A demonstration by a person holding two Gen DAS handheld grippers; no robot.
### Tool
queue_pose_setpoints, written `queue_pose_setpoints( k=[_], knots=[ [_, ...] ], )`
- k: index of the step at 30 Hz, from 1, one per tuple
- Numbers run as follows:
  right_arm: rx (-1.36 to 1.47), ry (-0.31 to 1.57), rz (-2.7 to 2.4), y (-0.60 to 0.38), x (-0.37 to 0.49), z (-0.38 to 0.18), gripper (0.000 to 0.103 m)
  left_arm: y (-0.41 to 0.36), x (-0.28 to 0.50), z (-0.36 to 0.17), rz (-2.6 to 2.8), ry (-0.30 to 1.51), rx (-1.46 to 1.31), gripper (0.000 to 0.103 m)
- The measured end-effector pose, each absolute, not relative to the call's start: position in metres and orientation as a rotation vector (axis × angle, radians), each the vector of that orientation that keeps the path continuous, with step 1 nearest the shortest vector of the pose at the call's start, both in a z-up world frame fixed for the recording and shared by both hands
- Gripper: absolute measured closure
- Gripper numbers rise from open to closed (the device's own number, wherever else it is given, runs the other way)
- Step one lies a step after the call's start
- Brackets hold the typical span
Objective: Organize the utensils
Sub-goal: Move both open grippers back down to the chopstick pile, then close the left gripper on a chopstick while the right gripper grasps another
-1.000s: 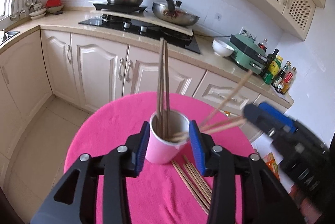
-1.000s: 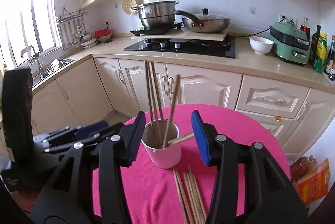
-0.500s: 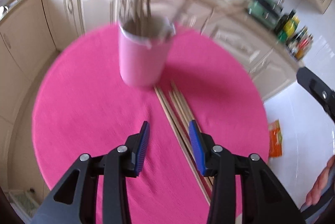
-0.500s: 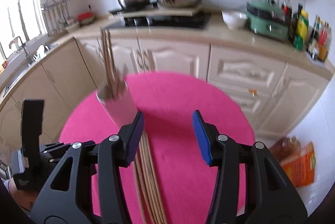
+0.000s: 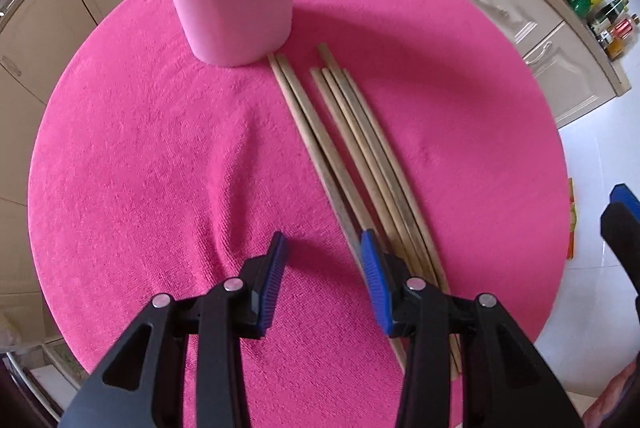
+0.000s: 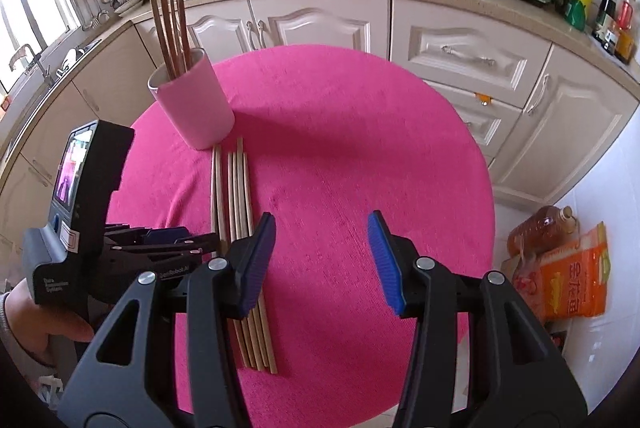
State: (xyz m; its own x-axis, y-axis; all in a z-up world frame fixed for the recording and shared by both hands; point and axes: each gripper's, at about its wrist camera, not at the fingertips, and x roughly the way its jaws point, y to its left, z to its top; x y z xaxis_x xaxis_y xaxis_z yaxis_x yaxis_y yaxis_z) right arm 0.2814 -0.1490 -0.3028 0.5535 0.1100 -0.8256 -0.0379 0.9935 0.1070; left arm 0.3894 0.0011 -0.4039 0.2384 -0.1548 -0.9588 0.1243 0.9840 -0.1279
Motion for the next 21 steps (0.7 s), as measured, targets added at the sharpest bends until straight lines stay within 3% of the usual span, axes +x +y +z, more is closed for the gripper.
queue_pose_setpoints(
  k=[21],
  knots=[
    [0.091,1.088,0.139,-0.144,0.305,-0.326,0.054,-0.030,0.425,-0.409,-0.113,1.419,0.126,0.062]
  ],
)
